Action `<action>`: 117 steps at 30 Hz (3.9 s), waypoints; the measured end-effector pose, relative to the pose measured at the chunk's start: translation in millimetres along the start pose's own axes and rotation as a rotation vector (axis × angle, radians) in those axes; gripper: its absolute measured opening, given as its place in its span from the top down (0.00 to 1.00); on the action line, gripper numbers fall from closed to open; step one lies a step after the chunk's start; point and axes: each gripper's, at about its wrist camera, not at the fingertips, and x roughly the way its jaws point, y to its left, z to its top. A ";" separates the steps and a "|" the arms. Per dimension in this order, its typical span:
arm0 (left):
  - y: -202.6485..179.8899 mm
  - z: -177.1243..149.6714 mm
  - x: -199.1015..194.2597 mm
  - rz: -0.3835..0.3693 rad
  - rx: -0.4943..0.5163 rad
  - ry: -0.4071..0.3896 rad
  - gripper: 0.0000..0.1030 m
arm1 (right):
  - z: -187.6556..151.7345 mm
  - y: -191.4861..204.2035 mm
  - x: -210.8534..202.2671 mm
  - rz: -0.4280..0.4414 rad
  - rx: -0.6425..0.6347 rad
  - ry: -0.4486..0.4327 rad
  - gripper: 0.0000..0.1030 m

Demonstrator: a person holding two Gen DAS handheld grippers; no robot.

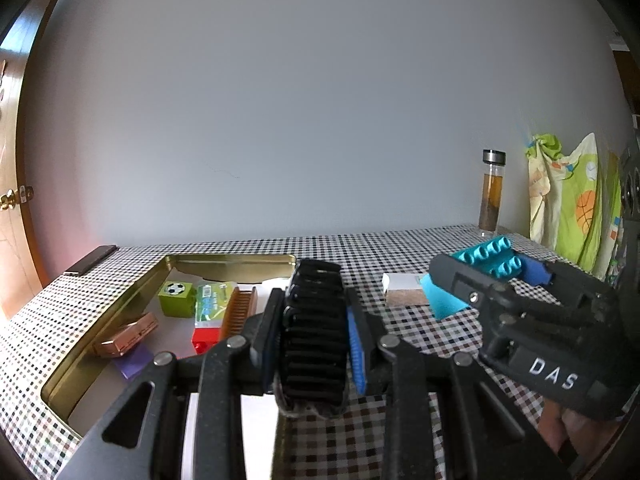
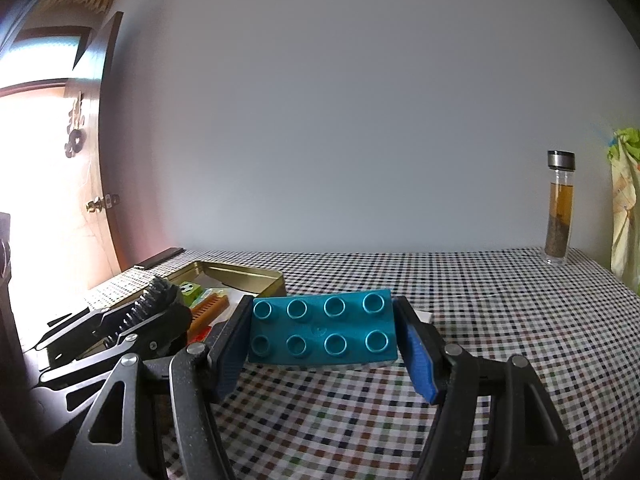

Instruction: Organize rigid objects

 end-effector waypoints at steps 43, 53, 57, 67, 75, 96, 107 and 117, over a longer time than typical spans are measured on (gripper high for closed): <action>96.4 2.2 -6.3 0.188 -0.101 0.040 0.73 | 7.4 70.2 44.1 0.200 -0.059 0.076 0.33; 120.4 -1.2 8.4 0.220 -0.117 0.138 0.73 | 26.8 108.9 70.0 0.270 -0.119 0.124 0.33; 124.5 -2.5 14.1 0.223 -0.124 0.170 0.73 | 28.6 119.0 84.9 0.278 -0.127 0.157 0.33; 131.1 -6.8 24.2 0.230 -0.125 0.216 0.73 | 26.6 132.4 110.5 0.292 -0.132 0.211 0.32; 128.5 -6.7 22.8 0.249 -0.111 0.215 0.52 | 27.7 136.9 110.8 0.297 -0.145 0.194 0.19; 140.3 19.8 -18.5 0.327 -0.126 0.160 0.01 | 39.7 134.0 73.8 0.266 -0.148 0.123 0.14; 155.1 17.0 -17.3 0.336 -0.160 0.182 0.01 | 43.3 135.2 63.0 0.286 -0.144 0.104 0.14; 154.1 16.0 -18.8 0.345 -0.160 0.167 0.01 | 39.6 133.1 58.8 0.289 -0.134 0.111 0.14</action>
